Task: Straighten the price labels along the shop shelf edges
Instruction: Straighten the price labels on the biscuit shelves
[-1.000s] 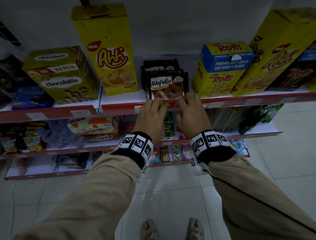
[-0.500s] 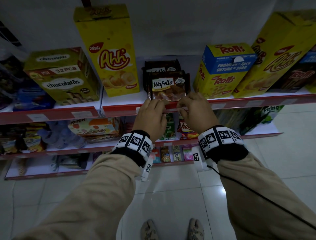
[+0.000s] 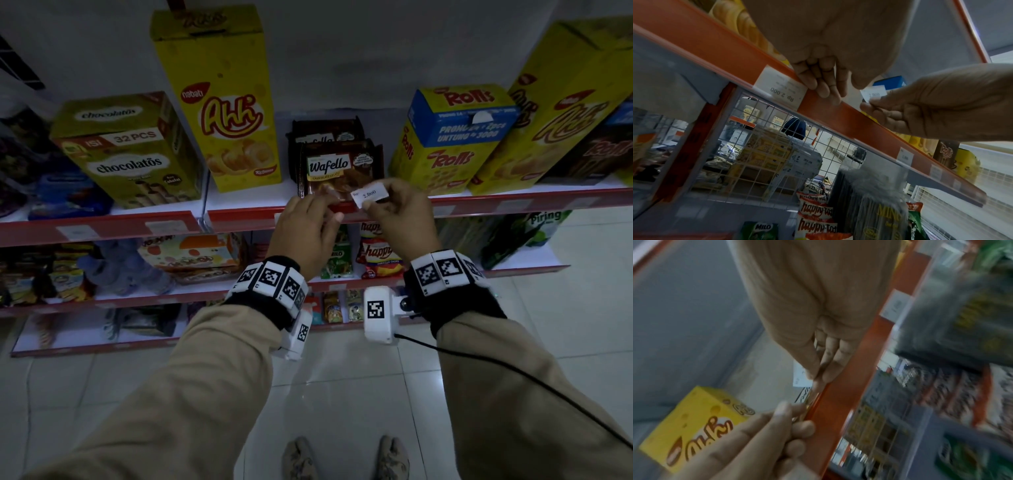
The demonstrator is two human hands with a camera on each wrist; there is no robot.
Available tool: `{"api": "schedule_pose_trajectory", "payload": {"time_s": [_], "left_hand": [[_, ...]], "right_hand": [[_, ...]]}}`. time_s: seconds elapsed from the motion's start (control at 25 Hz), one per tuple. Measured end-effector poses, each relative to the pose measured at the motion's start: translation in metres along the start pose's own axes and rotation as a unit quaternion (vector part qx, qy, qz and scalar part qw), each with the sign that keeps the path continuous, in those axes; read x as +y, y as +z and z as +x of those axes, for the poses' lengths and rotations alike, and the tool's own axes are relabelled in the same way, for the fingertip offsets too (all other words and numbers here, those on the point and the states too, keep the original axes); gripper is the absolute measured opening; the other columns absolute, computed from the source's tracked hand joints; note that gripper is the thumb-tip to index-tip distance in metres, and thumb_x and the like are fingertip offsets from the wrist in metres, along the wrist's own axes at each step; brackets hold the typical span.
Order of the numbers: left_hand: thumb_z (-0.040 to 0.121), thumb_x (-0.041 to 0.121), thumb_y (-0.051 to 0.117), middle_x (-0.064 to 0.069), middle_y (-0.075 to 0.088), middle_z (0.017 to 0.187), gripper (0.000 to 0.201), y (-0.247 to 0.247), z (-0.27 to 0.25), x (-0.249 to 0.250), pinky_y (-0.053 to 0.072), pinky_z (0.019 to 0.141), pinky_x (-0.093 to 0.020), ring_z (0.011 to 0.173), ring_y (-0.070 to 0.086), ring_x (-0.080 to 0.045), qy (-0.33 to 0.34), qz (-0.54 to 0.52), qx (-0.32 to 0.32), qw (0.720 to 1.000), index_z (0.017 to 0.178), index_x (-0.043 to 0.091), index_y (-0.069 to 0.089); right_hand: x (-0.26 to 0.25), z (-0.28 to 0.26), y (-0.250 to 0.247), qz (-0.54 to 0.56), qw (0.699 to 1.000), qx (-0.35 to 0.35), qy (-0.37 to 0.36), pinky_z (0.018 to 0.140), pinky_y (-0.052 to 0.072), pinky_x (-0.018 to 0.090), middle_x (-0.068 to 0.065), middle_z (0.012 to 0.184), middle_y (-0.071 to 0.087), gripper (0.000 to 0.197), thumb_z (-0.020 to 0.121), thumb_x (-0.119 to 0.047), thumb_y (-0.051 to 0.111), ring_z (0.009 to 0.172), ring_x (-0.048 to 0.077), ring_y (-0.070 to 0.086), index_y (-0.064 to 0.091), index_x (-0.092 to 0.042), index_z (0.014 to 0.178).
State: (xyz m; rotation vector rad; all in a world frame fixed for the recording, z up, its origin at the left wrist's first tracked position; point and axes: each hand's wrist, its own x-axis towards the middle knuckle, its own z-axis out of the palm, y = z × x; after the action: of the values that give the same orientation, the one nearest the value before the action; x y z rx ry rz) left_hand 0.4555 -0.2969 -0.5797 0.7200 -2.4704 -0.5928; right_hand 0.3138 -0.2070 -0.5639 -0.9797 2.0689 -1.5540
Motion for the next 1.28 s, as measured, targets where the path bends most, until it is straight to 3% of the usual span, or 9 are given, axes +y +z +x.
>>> {"api": "schedule_pose_trajectory", "payload": {"time_s": [0.12, 0.28, 0.44, 0.56, 0.72, 0.84, 0.96, 1.12, 1.28], "left_hand": [[0.098, 0.032, 0.045, -0.007, 0.063, 0.103, 0.03, 0.002, 0.001, 0.0, 0.042, 0.082, -0.038, 0.096, 0.049, -0.026, -0.011, -0.013, 0.006, 1.0, 0.113, 0.01, 0.059], [0.096, 0.027, 0.051, -0.011, 0.062, 0.098, 0.024, 0.006, 0.004, 0.0, 0.039, 0.078, -0.037, 0.094, 0.049, -0.03, -0.031, 0.0, 0.017, 0.999, 0.097, 0.005, 0.061], [0.093, 0.019, 0.054, -0.013, 0.059, 0.095, 0.016, 0.004, 0.005, 0.0, 0.038, 0.079, -0.037, 0.094, 0.048, -0.03, -0.027, 0.02, 0.008, 0.999, 0.093, 0.004, 0.059], [0.094, 0.02, 0.053, -0.011, 0.06, 0.097, 0.016, 0.002, 0.003, -0.001, 0.039, 0.081, -0.037, 0.094, 0.048, -0.029, -0.009, 0.026, -0.001, 1.0, 0.097, 0.005, 0.06], [0.093, 0.022, 0.052, -0.001, 0.061, 0.095, 0.024, 0.0, 0.002, 0.0, 0.041, 0.083, -0.037, 0.097, 0.048, -0.022, -0.021, -0.025, 0.004, 0.999, 0.116, 0.014, 0.055], [0.093, 0.023, 0.052, -0.002, 0.061, 0.096, 0.034, 0.0, 0.003, 0.002, 0.041, 0.084, -0.037, 0.099, 0.048, -0.024, -0.025, -0.013, -0.003, 1.0, 0.125, 0.012, 0.051], [0.093, 0.024, 0.052, -0.01, 0.058, 0.105, 0.031, 0.001, 0.004, 0.003, 0.042, 0.084, -0.041, 0.1, 0.048, -0.03, -0.005, 0.044, -0.013, 0.999, 0.121, 0.01, 0.054], [0.094, 0.021, 0.051, -0.014, 0.055, 0.106, 0.021, 0.003, 0.006, 0.006, 0.042, 0.082, -0.043, 0.101, 0.047, -0.031, -0.008, 0.107, -0.029, 0.994, 0.108, 0.009, 0.061], [0.094, 0.017, 0.05, -0.016, 0.055, 0.107, 0.02, 0.004, 0.007, 0.006, 0.043, 0.08, -0.045, 0.101, 0.047, -0.032, -0.007, 0.132, -0.037, 0.991, 0.104, 0.007, 0.063]], "right_hand": [[0.0, -0.006, 0.011, 0.107, 0.993, -0.021, 0.038, 0.073, 0.056, 0.022, 0.012, 0.096, 0.067, 0.021, 0.083, 0.007, 0.064, 0.077, 0.005, 0.066, 0.058, 0.0, 0.103], [-0.001, -0.012, 0.019, 0.128, 0.99, -0.057, 0.031, 0.073, 0.054, 0.019, 0.005, 0.09, 0.066, 0.02, 0.083, 0.007, 0.064, 0.078, 0.004, 0.065, 0.058, -0.007, 0.096], [0.002, -0.01, 0.013, -0.006, 0.998, -0.06, -0.027, 0.072, 0.051, 0.018, 0.003, 0.092, 0.068, 0.011, 0.087, -0.008, 0.065, 0.083, 0.008, 0.065, 0.063, -0.008, 0.097], [0.002, -0.003, 0.001, -0.122, 0.986, -0.053, -0.101, 0.065, 0.042, 0.007, -0.005, 0.085, 0.066, 0.007, 0.09, -0.013, 0.061, 0.074, -0.008, 0.059, 0.067, -0.013, 0.095], [0.003, 0.001, -0.007, -0.157, 0.98, -0.021, -0.123, 0.076, 0.046, 0.027, 0.001, 0.091, 0.068, 0.009, 0.091, -0.015, 0.06, 0.091, 0.015, 0.059, 0.068, -0.015, 0.094], [0.006, 0.002, -0.004, -0.233, 0.96, -0.033, -0.155, 0.085, 0.031, 0.027, 0.003, 0.1, 0.067, 0.01, 0.09, -0.015, 0.059, 0.101, 0.027, 0.054, 0.068, -0.015, 0.095], [0.011, 0.0, 0.001, -0.29, 0.942, -0.036, -0.162, 0.08, 0.026, 0.025, 0.007, 0.105, 0.063, 0.014, 0.09, -0.013, 0.059, 0.104, 0.03, 0.047, 0.07, -0.014, 0.099], [0.013, -0.005, 0.0, -0.313, 0.933, -0.038, -0.172, 0.084, 0.036, 0.036, 0.014, 0.107, 0.059, 0.02, 0.088, -0.01, 0.06, 0.104, 0.033, 0.045, 0.066, -0.01, 0.107], [0.016, -0.004, -0.004, -0.359, 0.913, -0.058, -0.182, 0.08, 0.033, 0.032, 0.017, 0.107, 0.054, 0.02, 0.084, -0.008, 0.061, 0.103, 0.032, 0.045, 0.06, -0.007, 0.104]]}}
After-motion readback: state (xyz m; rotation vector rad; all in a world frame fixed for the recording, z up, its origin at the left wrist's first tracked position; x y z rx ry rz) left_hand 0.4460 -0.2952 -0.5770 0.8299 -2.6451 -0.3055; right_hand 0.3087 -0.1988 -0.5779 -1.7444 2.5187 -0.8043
